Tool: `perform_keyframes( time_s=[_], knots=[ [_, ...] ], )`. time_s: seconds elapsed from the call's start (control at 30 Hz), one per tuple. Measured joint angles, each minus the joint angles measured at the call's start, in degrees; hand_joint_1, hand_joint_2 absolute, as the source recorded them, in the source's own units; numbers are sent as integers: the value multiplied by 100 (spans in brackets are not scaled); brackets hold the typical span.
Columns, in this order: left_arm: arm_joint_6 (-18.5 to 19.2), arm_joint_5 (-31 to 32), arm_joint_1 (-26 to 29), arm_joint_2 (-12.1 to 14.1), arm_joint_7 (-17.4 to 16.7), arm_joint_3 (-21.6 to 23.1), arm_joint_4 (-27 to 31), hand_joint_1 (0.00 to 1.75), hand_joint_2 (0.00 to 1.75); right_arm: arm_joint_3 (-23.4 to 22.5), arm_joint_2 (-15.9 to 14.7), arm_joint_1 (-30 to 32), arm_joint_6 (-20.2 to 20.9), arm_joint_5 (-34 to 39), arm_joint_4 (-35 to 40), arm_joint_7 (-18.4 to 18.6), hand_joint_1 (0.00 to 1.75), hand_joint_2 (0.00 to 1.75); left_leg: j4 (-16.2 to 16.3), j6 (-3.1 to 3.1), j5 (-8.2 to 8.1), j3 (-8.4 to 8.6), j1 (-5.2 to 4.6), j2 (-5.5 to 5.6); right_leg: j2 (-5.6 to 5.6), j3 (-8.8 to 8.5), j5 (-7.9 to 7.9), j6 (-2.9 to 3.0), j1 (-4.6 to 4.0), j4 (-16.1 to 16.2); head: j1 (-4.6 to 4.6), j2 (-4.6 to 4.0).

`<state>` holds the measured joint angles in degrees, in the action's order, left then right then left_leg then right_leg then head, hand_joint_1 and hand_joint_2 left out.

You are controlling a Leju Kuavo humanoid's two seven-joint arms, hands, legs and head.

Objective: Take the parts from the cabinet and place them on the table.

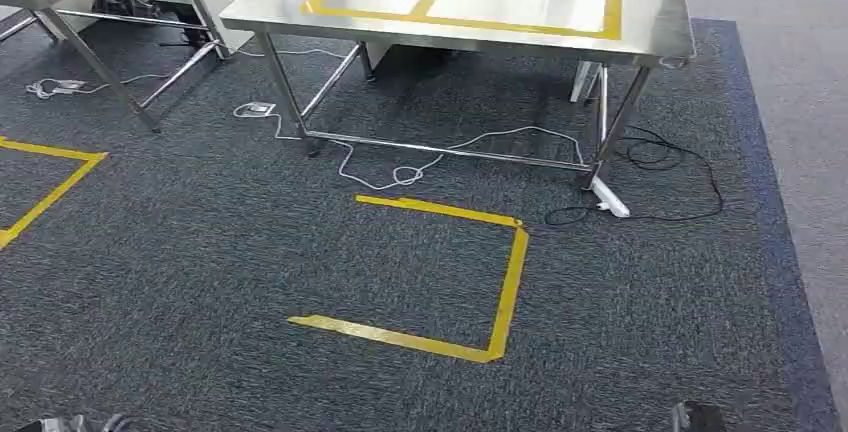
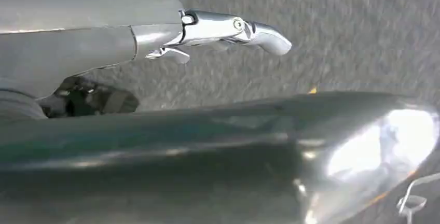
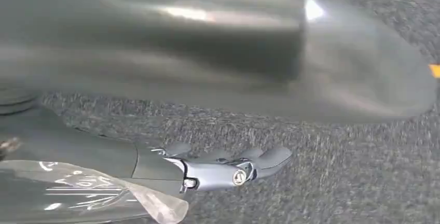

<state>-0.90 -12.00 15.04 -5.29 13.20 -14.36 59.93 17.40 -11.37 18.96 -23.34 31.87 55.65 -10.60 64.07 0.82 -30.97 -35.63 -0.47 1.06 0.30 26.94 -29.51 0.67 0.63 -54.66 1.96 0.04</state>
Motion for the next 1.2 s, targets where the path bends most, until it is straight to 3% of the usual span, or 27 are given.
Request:
perform_keyframes(
  time_s=[0.07, 0.1, 0.13, 0.2, 0.23, 0.27, 0.33, 0.4, 0.43, 0.47, 0.5, 0.57, 0.6, 0.63, 0.67, 0.7, 0.77, 0.83, 0.87, 0.93, 0.97, 1.0, 1.07, 1.1, 1.13, 1.17, 1.2],
  knots=[
    [0, 0, 1, -11, -2, -4, -9, 0, 0, 7, 0, 13, -2, 2, -22, 2, 0, 0, 872, 59, -346, -360, 43, -46, -159, 74, -1, -1, -4, -7, 3, 0],
    [0, 0, 17, -13, -4, -7, -13, 0, 0, 9, 0, 8, -2, 0, -28, 2, 0, 0, 994, 76, -337, -401, 62, -55, -218, 81, -2, -2, -4, -14, -2, 0],
    [0, 0, 32, -15, -6, -9, -15, 0, 0, 11, 0, -2, 0, 2, -33, 2, 0, 0, 853, 89, -214, -298, 81, -65, -282, 85, -12, -5, -4, -20, -2, 0],
    [0, 11, 37, -15, -17, -33, -15, 0, 0, 15, 0, -9, 0, 4, -35, 0, 0, 0, -54, 85, 210, 223, 92, -150, -399, 78, -30, -33, -3, -32, -2, 0],
    [4, 28, 31, -15, -17, -37, -15, 0, 0, 18, 0, -12, -2, 11, -37, -2, 0, 0, -533, 66, 363, 518, 86, -336, -449, 53, -44, -53, -7, -37, -4, 0],
    [13, 63, 7, -15, -26, -37, -15, 0, 0, 18, 0, -8, -2, 22, -39, -9, 0, 0, -807, 33, 252, 636, 39, -551, -497, 38, -84, -102, -40, -39, -6, 0],
    [20, 133, -9, -24, -37, -37, -15, 0, 0, 18, 2, -31, -4, 37, -46, -24, 0, 0, -836, -93, 187, 613, 25, -410, -598, 15, -149, -200, -48, 2, 27, 0],
    [15, 203, 33, -26, -57, -55, -15, 0, 0, 18, 2, -37, -4, 41, -44, 5, 0, 0, -864, -194, 147, 618, 41, -299, -624, -108, -60, -299, -24, -122, 31, 0],
    [15, 249, 57, -30, -83, -68, -9, 0, 0, 15, 2, -29, -11, 59, -16, 113, 0, 0, -879, -260, 220, 705, 51, -237, -553, -34, -137, -336, 2, -169, 37, 2],
    [4, 282, 61, -48, -94, -76, 2, 0, 0, 7, 0, -11, -32, 57, 46, 183, 0, 0, -873, -288, 216, 758, 51, -215, -313, 63, -257, -348, 20, -394, 40, -2],
    [4, 299, 55, -61, -129, -79, 2, 0, 0, 4, -2, 10, -59, 52, 100, 264, 0, 0, -872, -316, 195, 779, 42, -161, -162, 307, -412, -348, 30, -817, 46, 0],
    [0, 328, 48, -66, -142, -81, 22, 0, 0, 0, -4, 68, -100, 54, 155, 334, 0, 0, -872, -346, 145, 822, 21, -47, -54, 917, -701, -356, 30, -1692, 50, 0],
    [-9, 345, 68, -70, -159, -83, 37, 0, 0, 0, -4, 107, -105, 54, 186, 367, 0, 0, -872, -340, 105, 871, 14, 27, -44, 1145, -793, -361, 31, -1909, 46, 0],
    [-15, 358, 96, -74, -166, -85, 50, 0, 0, -2, -4, 147, -105, 54, 214, 378, 0, 0, -872, -337, 47, 932, 11, 94, -42, 1239, -785, -377, 34, -1856, 48, -2],
    [-17, 363, 116, -74, -183, -87, 59, 0, 0, -4, -4, 167, -103, 54, 232, 380, 0, 0, -872, -324, -13, 1023, 11, 166, -36, 1221, -683, -384, 40, -1608, 51, 0],
    [-17, 378, 134, -79, -190, -87, 70, 0, 0, -6, -4, 182, -101, 54, 238, 380, 0, 0, -871, -308, -88, 1123, 11, 227, -3, 1141, -451, -390, 57, -1212, 51, -2],
    [-22, 411, 149, -83, -208, -90, 92, 0, 0, -11, -4, 228, -85, 55, 236, 372, 0, 0, -858, -273, -252, 1258, 11, 336, 307, 1068, 514, -414, 124, -451, 59, -2],
    [-44, 431, 145, -92, -234, -92, 140, 0, 0, -22, -4, 245, -52, 85, 254, 371, 0, 0, -875, -193, -410, 1346, 38, 450, 220, 908, 339, -277, 27, -451, 37, -2],
    [-42, 446, 150, -96, -238, -92, 170, 0, 0, -61, -4, 257, -50, 92, 317, 376, 0, 0, -857, -134, -364, 1412, 71, 474, 176, 880, 398, -209, 3, -446, 27, 0],
    [-48, 487, 128, -94, -236, -85, 221, 0, 0, -111, -15, 230, -55, 85, 413, 387, 0, 0, -533, -99, -210, 1264, 77, 415, 69, 718, 373, -141, 19, -368, 59, 0],
    [-41, 501, 125, -120, -229, -68, 225, 0, 0, -126, -18, 235, -57, 79, 428, 391, 0, 0, -136, -71, -52, 1033, 67, 189, 21, 640, 339, -103, 18, -327, 40, 0],
    [-42, 533, 108, -120, -223, -55, 234, 0, 0, -144, -17, 253, -57, 61, 439, 400, 0, 0, 316, -40, -53, 719, 73, 36, -43, 565, 292, -50, 17, -283, 31, 0],
    [-52, 538, 124, -107, -221, -50, 236, 0, 0, -155, -17, 310, -55, 41, 485, 422, 0, 0, 879, -10, -549, 210, 79, -43, -146, 415, 172, -40, 13, -244, 31, 0],
    [-61, 553, 137, -107, -212, -52, 236, 0, 0, -164, -20, 334, -66, 33, 525, 448, 0, 0, 965, -4, -828, 36, 80, -48, -186, 338, 103, -40, 13, -244, 33, 0],
    [-83, 575, 150, -107, -194, -52, 236, 0, 0, -181, -20, 359, -90, 26, 603, 494, 0, 0, 919, 0, -929, -67, 82, -55, -231, 252, 31, -41, 13, -244, 27, 0],
    [-85, 595, 167, -105, -186, -50, 236, 0, 0, -177, -20, 383, -101, 19, 669, 518, 0, 0, 744, -14, -821, -85, 78, -61, -273, 158, -36, -45, 11, -244, 33, 0],
    [-85, 599, 172, -105, -177, -50, 236, 0, 0, -168, -20, 402, -98, 11, 717, 525, 0, 0, 434, -31, -511, -46, 64, -85, -324, 72, -103, -51, 11, -240, 26, 0]
  ],
)
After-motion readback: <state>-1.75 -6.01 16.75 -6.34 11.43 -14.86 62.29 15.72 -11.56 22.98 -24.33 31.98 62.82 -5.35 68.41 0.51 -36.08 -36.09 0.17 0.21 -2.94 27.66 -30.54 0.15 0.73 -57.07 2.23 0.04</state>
